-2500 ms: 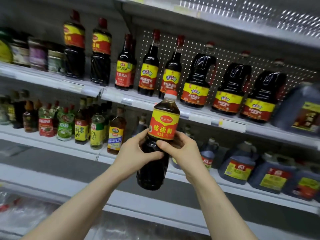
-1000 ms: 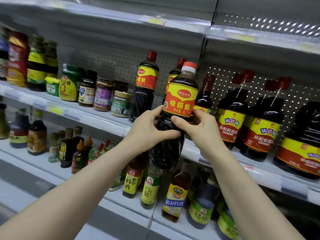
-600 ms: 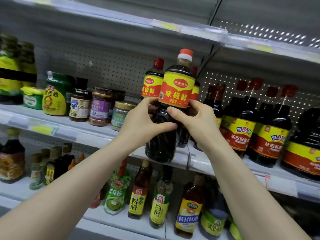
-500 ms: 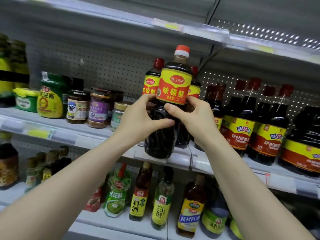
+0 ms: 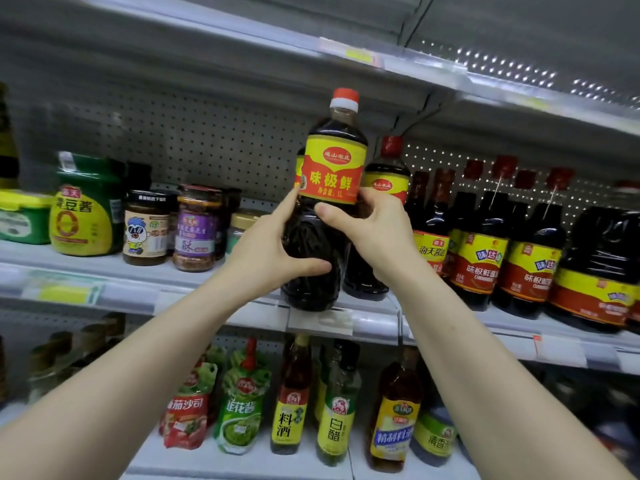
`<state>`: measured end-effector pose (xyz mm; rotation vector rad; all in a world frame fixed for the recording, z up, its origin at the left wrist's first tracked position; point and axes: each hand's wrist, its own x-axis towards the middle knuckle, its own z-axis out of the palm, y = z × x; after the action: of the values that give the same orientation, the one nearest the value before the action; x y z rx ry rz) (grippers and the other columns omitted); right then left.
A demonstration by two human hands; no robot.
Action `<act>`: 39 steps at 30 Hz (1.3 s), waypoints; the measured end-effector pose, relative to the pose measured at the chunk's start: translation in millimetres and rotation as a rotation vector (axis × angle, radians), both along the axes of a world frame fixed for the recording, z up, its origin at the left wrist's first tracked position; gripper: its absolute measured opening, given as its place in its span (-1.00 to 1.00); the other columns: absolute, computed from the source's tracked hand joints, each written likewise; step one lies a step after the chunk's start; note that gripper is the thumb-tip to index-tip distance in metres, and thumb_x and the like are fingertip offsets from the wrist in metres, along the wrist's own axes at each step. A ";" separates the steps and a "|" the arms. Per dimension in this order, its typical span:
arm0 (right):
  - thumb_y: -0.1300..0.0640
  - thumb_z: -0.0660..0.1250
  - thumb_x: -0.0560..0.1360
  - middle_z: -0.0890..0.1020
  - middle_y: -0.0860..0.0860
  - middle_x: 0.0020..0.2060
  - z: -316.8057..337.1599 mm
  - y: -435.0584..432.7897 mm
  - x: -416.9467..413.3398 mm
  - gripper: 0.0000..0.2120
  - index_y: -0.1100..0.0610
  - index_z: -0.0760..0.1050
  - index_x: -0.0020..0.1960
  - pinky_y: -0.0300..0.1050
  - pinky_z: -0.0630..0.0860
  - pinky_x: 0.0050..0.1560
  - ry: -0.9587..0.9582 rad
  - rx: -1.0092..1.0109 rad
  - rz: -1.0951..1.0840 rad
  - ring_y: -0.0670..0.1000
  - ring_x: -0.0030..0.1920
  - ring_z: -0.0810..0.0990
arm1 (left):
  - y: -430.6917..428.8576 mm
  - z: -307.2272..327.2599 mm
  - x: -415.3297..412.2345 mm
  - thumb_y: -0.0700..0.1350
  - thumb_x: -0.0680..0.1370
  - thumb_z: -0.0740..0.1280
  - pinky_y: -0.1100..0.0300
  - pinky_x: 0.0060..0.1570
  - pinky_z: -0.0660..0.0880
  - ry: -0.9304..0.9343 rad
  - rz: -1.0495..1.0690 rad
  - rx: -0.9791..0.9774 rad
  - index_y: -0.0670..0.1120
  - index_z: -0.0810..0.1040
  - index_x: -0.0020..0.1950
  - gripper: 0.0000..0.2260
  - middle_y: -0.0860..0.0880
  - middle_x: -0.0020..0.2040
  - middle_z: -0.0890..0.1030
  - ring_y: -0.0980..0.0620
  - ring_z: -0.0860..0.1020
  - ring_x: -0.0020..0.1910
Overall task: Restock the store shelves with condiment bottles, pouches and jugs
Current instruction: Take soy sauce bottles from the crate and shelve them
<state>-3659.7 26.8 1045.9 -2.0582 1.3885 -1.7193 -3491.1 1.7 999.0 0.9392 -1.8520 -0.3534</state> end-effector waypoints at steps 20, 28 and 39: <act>-0.12 0.56 0.38 0.73 -0.10 -0.06 1.5 -30.1 4.4 -0.66 -0.03 0.66 0.10 0.12 0.58 0.20 -0.059 0.047 -0.041 -0.03 0.05 0.68 | -46.2 0.9 3.0 0.15 0.30 0.59 0.25 0.24 0.26 0.037 -0.109 0.051 0.36 -0.05 0.56 0.04 0.16 0.52 0.32 0.19 0.30 0.42; -0.16 0.56 0.35 0.73 -0.13 -0.06 0.1 -44.9 4.6 -0.63 -0.04 0.66 0.10 0.14 0.58 0.20 -0.067 0.049 -0.060 -0.06 0.05 0.67 | -61.0 2.3 1.9 0.12 0.32 0.59 0.23 0.24 0.27 0.017 -0.123 0.043 0.33 -0.04 0.58 0.03 0.17 0.51 0.34 0.14 0.32 0.43; -0.13 0.56 0.38 0.72 -0.12 -0.06 -2.9 -60.3 8.6 -0.66 -0.03 0.65 0.09 0.11 0.60 0.17 -0.067 0.049 -0.094 -0.09 0.03 0.67 | -75.7 2.5 1.2 0.11 0.34 0.58 0.23 0.23 0.29 -0.028 -0.095 0.056 0.28 -0.08 0.59 0.05 0.11 0.53 0.33 0.03 0.33 0.47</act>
<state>-3651.1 -33.5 1043.1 -1.9203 1.5134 -1.7544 -3489.9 -73.9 1001.5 0.8994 -1.9257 -0.4543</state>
